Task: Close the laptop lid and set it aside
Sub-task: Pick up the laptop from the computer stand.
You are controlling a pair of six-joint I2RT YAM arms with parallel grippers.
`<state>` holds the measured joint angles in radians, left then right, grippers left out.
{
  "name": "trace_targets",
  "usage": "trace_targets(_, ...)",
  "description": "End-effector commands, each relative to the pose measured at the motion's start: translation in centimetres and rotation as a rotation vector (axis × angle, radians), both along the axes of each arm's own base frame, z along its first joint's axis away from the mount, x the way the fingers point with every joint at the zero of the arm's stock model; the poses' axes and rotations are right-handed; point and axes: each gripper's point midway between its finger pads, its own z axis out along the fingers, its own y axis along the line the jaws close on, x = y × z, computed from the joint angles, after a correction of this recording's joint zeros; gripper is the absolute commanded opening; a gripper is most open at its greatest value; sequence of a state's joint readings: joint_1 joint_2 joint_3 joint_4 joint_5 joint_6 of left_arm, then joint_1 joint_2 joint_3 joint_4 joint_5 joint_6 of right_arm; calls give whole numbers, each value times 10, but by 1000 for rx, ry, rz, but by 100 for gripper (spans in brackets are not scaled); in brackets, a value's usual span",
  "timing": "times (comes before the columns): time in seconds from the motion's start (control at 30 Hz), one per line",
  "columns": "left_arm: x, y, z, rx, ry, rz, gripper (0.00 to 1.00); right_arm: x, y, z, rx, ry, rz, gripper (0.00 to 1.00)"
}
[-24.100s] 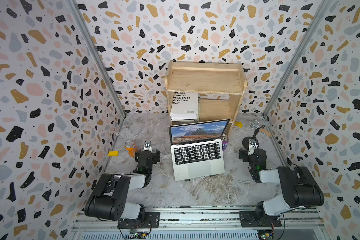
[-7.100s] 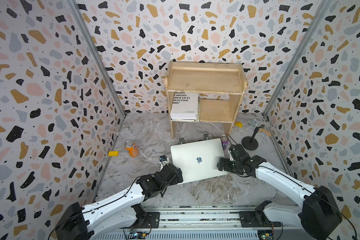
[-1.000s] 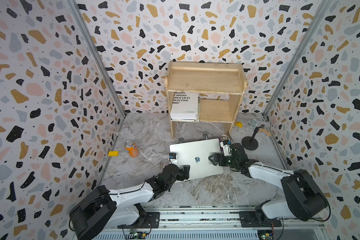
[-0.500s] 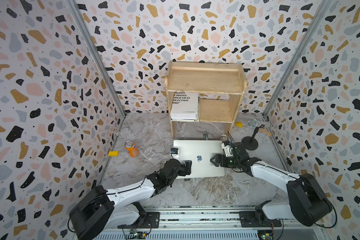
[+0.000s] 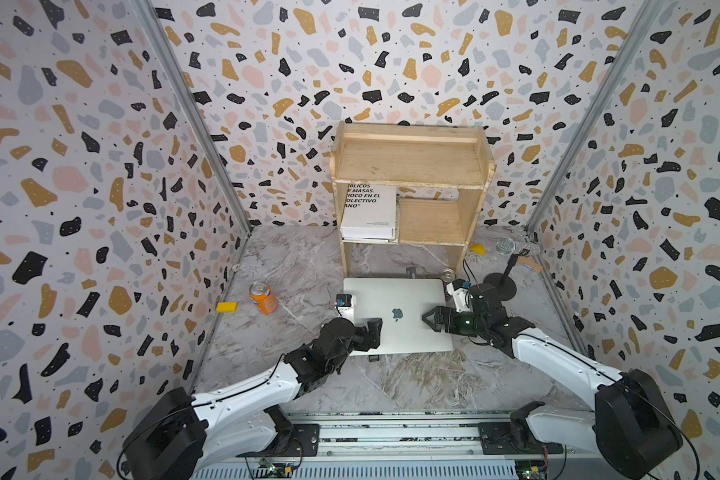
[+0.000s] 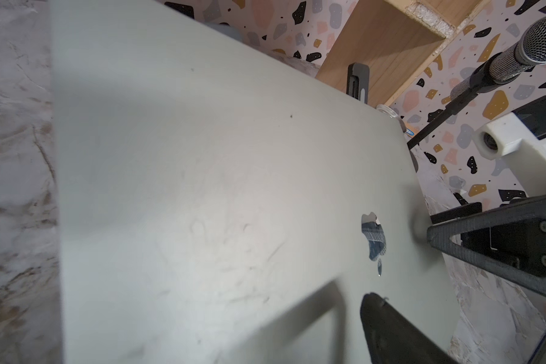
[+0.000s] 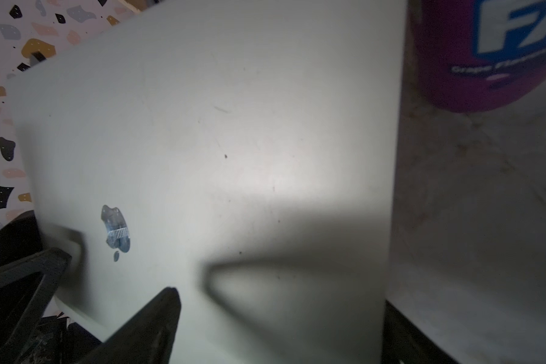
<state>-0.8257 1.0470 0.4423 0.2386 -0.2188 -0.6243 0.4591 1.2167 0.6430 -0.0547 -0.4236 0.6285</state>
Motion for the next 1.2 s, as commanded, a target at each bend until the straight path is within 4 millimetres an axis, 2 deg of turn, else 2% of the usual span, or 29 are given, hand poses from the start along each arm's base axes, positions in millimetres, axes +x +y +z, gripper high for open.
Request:
trace_targets(0.0,-11,-28,53,-154,-89,-121,94,-8,32,67,170,-138,136,91)
trace_targets(0.33,-26,-23,74,-221,-89,-156,92,-19,28,77,199,-148,140,87)
trace_targets(0.77,-40,-12,90,-277,-75,-157,83,-32,26,105,267,-170,143,83)
trace_targets(1.17,-53,-2,109,-354,-67,-168,79,-43,34,130,401,-147,180,77)
